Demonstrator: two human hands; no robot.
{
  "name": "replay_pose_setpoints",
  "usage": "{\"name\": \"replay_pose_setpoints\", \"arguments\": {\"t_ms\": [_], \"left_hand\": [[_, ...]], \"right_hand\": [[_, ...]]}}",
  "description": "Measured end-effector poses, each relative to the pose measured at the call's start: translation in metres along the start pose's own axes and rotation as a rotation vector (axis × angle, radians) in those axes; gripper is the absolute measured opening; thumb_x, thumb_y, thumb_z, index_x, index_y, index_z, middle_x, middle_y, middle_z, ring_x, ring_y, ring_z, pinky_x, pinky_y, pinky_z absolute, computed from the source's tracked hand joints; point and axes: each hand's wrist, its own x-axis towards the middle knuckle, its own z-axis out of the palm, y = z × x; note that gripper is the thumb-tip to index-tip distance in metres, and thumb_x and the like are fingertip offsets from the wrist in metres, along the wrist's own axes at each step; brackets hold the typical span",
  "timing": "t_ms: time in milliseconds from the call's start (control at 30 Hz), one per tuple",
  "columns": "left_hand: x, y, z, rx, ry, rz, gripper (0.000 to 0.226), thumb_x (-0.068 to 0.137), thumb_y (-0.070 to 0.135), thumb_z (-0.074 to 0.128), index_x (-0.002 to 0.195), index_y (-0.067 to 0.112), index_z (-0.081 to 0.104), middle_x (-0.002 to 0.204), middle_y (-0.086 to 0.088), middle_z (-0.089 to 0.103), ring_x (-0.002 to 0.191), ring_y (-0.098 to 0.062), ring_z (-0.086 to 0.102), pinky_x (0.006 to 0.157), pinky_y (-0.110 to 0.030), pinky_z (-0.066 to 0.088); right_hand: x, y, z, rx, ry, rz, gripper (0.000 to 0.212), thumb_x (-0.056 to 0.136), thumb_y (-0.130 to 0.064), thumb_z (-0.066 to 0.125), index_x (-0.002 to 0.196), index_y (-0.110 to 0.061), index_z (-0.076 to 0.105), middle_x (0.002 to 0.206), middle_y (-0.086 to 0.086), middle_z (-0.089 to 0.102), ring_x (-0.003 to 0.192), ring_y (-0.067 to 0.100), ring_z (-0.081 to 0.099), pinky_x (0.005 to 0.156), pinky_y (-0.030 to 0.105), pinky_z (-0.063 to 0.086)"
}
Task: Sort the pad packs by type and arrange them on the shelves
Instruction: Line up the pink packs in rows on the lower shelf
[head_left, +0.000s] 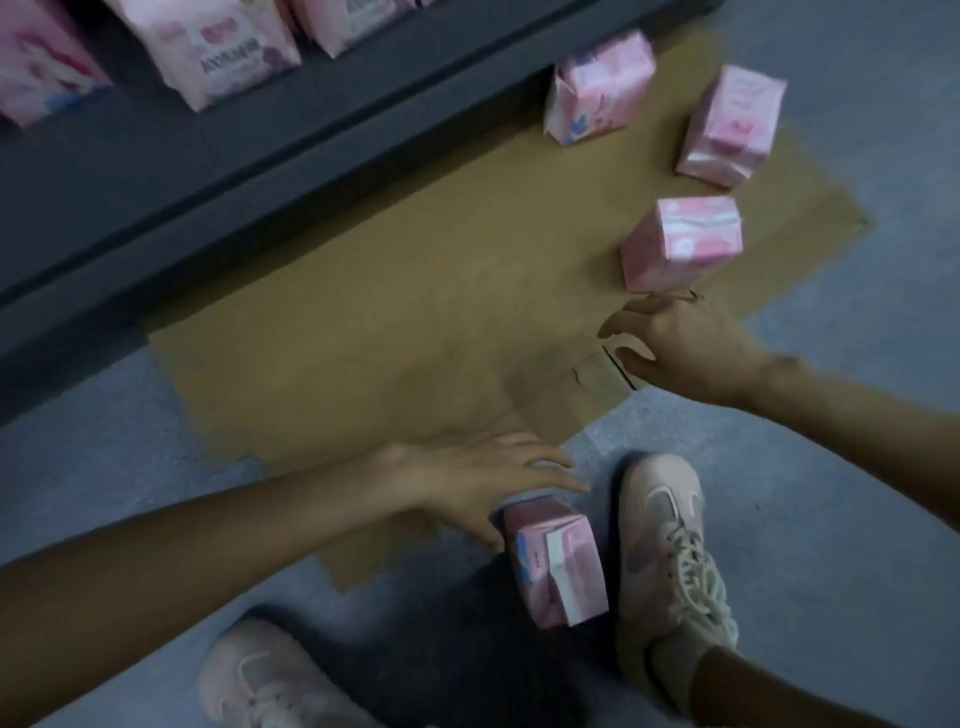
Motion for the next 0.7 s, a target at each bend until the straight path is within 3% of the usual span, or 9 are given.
{"name": "replay_pose_setpoints", "arguments": {"t_ms": [67, 133, 233, 333, 467, 567, 700], "left_hand": [[0.017, 0.003, 0.009, 0.094, -0.143, 0.132, 0.097, 0.07, 0.022, 0.08, 0.15, 0.024, 0.024, 0.156, -0.003, 0.022, 0.14, -0.021, 0.017, 0.113, -0.034, 0.019], [0.033, 0.005, 0.02, 0.228, -0.239, 0.238, 0.1, 0.068, 0.017, 0.079, 0.151, 0.027, 0.024, 0.156, -0.001, 0.022, 0.141, -0.022, 0.019, 0.111, -0.043, 0.028], [0.047, 0.005, 0.035, 0.268, -0.124, 0.382, 0.076, 0.07, 0.015, 0.075, 0.137, 0.024, 0.04, 0.132, -0.004, 0.048, 0.119, -0.023, 0.046, 0.085, -0.045, 0.048], [0.044, 0.002, 0.012, 0.179, 0.042, 0.342, 0.057, 0.073, 0.027, 0.073, 0.126, 0.016, 0.053, 0.115, -0.004, 0.055, 0.103, -0.018, 0.05, 0.078, -0.03, 0.045], [0.02, -0.013, -0.049, -0.008, 0.375, 0.099, 0.064, 0.07, 0.051, 0.07, 0.123, 0.018, 0.054, 0.112, 0.002, 0.056, 0.102, -0.008, 0.051, 0.087, -0.019, 0.039], [0.004, -0.031, -0.085, -0.099, 0.608, -0.225, 0.077, 0.059, 0.064, 0.068, 0.123, 0.024, 0.051, 0.113, 0.009, 0.054, 0.099, -0.004, 0.053, 0.078, -0.018, 0.042], [-0.006, -0.06, -0.11, -0.079, 0.723, -0.533, 0.072, 0.068, 0.046, 0.08, 0.129, 0.025, 0.048, 0.117, 0.007, 0.051, 0.1, -0.01, 0.053, 0.081, -0.03, 0.047]], "right_hand": [[-0.014, 0.01, 0.014, 0.014, 0.035, 0.016, 0.023, 0.08, -0.021, 0.062, 0.101, -0.015, 0.069, 0.092, 0.005, 0.069, 0.08, 0.032, 0.064, 0.065, 0.04, 0.054], [-0.028, 0.016, 0.025, 0.062, 0.059, 0.053, 0.022, 0.081, -0.018, 0.063, 0.101, -0.013, 0.069, 0.093, 0.007, 0.069, 0.082, 0.032, 0.063, 0.066, 0.039, 0.054], [-0.043, 0.022, 0.034, 0.123, 0.118, 0.096, 0.021, 0.081, -0.014, 0.065, 0.102, -0.01, 0.068, 0.094, 0.008, 0.068, 0.085, 0.033, 0.062, 0.064, 0.043, 0.055], [-0.051, 0.029, 0.032, 0.14, 0.204, 0.108, 0.023, 0.078, -0.009, 0.068, 0.101, -0.01, 0.067, 0.096, 0.006, 0.068, 0.086, 0.032, 0.063, 0.059, 0.041, 0.055], [-0.034, 0.05, 0.021, 0.1, 0.281, 0.147, 0.038, 0.073, -0.008, 0.069, 0.11, -0.01, 0.064, 0.108, 0.009, 0.064, 0.097, 0.035, 0.058, 0.066, 0.042, 0.054], [-0.004, 0.074, 0.015, -0.012, 0.232, 0.161, 0.067, 0.065, -0.006, 0.076, 0.128, -0.006, 0.053, 0.127, 0.017, 0.054, 0.114, 0.04, 0.049, 0.083, 0.048, 0.049], [0.029, 0.11, 0.009, -0.172, 0.015, 0.195, 0.104, 0.064, -0.021, 0.084, 0.149, -0.012, 0.025, 0.15, 0.019, 0.029, 0.137, 0.037, 0.027, 0.106, 0.048, 0.028]]}}
